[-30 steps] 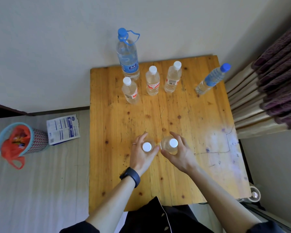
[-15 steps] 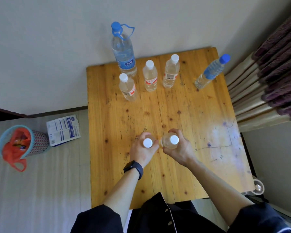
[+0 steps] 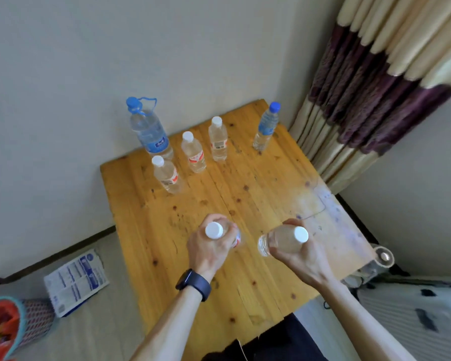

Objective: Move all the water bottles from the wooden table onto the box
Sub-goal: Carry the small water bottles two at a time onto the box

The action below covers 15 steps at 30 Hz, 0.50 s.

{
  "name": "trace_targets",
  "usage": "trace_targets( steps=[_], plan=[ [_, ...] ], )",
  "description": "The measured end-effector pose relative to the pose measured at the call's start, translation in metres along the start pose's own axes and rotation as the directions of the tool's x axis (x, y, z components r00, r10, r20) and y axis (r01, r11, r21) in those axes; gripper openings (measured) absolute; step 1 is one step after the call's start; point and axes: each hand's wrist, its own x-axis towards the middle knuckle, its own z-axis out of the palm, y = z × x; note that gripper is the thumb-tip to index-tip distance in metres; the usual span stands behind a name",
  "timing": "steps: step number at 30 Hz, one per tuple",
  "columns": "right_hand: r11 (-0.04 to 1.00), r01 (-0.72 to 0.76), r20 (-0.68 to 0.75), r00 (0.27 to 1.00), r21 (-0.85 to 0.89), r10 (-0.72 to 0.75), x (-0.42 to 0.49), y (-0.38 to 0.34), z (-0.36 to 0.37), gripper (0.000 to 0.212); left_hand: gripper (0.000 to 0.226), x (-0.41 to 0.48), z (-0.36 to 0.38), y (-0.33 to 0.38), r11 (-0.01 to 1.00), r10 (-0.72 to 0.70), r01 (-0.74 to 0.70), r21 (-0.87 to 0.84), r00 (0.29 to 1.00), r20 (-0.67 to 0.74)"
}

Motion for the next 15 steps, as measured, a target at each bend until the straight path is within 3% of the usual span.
trace_targets(
  steps=[4,7,10,15],
  plan=[
    [0.996,-0.049,-0.151,0.987,0.075,0.060,-0.040,0.007,-0.042,0.056,0.026,-0.006,0.019,0.041,0.979,0.178,-0.189,0.077,0.976,0.129],
    [0.987,-0.075,-0.285,0.952,0.145,0.114,-0.076,0.019,-0.077,0.052,0.027,-0.021,0.054,0.074,0.932,0.308,-0.344,0.111,0.917,0.252],
    [0.969,-0.110,-0.437,0.877,0.220,0.199,-0.123,0.041,-0.112,0.049,0.034,-0.056,0.101,0.104,0.865,0.427,-0.494,0.087,0.816,0.391],
    [0.939,-0.158,-0.626,0.710,0.304,0.322,-0.235,0.101,-0.164,0.048,0.034,-0.166,0.185,0.138,0.732,0.549,-0.682,-0.004,0.586,0.596]
  ],
)
